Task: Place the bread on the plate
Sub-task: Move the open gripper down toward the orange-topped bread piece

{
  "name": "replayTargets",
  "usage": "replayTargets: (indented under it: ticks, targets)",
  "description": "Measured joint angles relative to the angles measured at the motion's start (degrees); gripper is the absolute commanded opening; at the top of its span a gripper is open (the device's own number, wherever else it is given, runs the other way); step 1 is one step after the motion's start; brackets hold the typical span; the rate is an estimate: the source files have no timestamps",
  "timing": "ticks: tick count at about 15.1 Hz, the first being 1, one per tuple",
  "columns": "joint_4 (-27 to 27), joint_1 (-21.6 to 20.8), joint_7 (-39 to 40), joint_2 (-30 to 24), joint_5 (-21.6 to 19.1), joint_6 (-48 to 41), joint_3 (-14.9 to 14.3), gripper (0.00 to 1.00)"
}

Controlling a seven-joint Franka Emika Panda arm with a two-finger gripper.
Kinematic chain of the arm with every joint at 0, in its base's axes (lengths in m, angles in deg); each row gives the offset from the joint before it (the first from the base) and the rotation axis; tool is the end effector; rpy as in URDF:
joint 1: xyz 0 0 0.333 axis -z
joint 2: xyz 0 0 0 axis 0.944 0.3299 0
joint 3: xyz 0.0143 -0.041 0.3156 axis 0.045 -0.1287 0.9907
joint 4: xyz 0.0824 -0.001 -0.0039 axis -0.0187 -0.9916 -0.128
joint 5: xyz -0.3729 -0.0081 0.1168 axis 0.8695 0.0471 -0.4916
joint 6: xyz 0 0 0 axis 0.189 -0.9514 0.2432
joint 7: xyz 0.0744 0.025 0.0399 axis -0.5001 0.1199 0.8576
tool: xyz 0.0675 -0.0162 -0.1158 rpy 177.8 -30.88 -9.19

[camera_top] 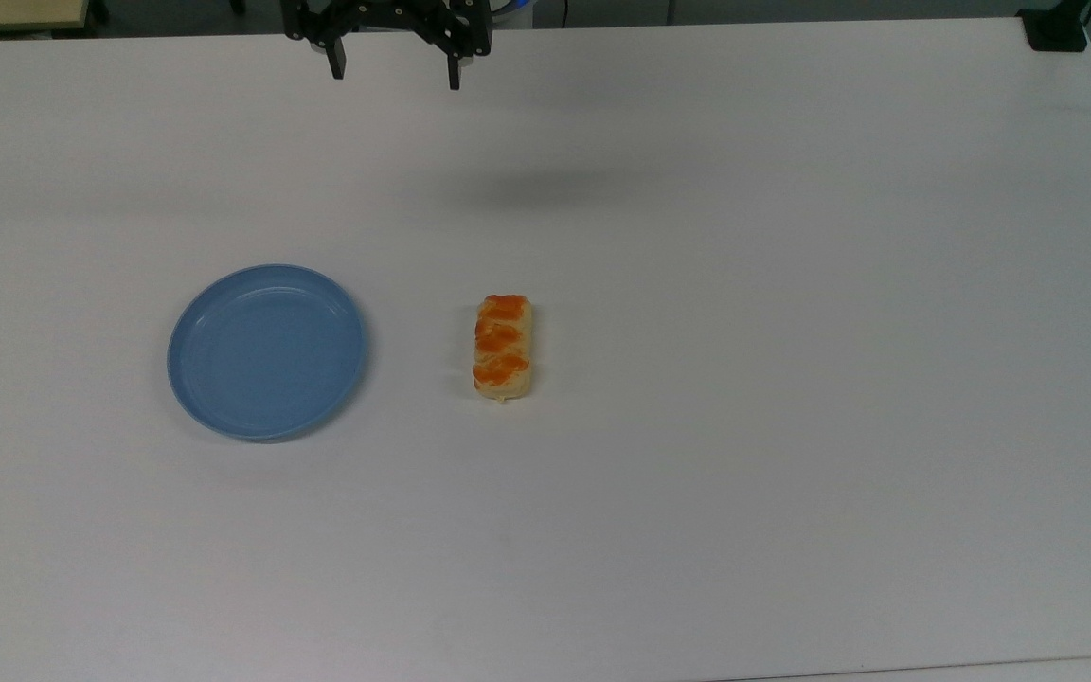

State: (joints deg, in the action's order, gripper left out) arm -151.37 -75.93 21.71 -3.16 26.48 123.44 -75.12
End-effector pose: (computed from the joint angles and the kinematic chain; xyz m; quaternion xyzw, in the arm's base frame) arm 0.5789 -0.0032 0.5691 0.9994 -0.0248 -0.0107 0.0198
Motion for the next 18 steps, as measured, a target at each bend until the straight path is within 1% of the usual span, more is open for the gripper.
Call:
replayTargets:
  ticks: [12,15,18]
  targets:
    - [-0.5,0.0,0.5,0.3,-0.1,0.5,0.0,1.00]
    - [-1.1,-0.3,0.6,1.9,-0.2,2.9,0.1,1.00]
    - [-1.4,-0.5,0.7,4.7,-0.2,6.1,0.6,1.00]
